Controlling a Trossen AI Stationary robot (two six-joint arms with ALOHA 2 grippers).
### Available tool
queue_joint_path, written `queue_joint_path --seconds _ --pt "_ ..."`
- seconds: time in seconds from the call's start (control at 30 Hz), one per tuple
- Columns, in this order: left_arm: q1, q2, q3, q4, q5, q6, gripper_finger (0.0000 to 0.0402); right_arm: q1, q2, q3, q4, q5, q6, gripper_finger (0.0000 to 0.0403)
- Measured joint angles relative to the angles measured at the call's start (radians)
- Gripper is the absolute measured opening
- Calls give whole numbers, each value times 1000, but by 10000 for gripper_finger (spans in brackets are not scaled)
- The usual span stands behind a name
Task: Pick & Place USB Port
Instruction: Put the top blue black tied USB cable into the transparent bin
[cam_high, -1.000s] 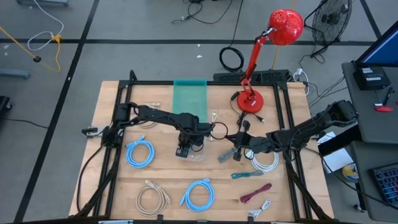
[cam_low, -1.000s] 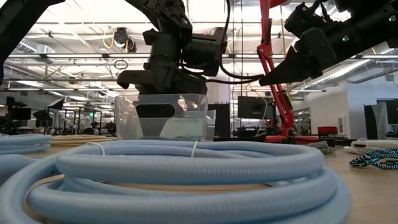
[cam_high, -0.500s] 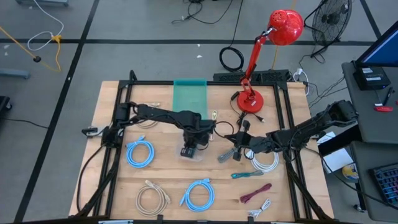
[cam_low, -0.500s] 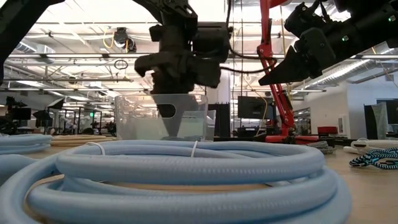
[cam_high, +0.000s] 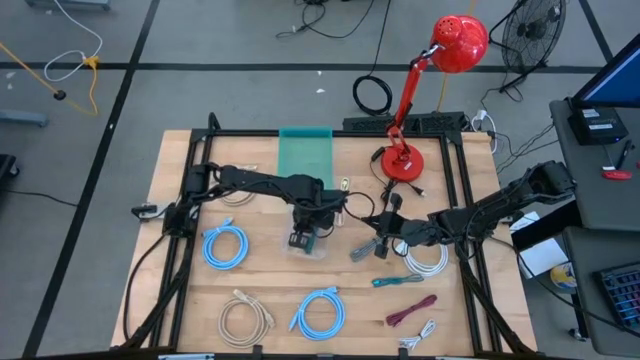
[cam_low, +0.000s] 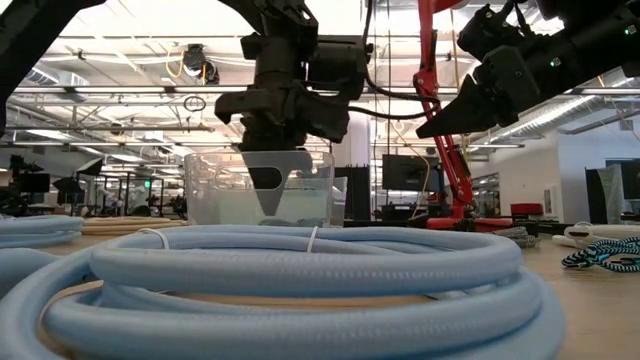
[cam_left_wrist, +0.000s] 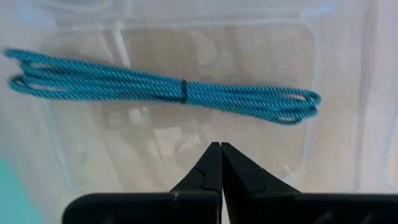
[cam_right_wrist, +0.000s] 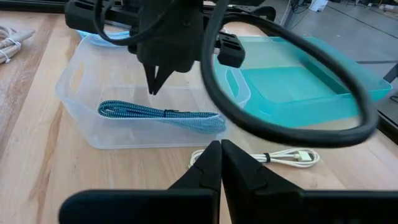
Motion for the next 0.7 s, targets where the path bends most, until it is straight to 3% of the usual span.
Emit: queue_joint_path --seconds 0.7 --pt "-25 10 -2 7 82 6 0 0 0 1 -3 0 0 0"
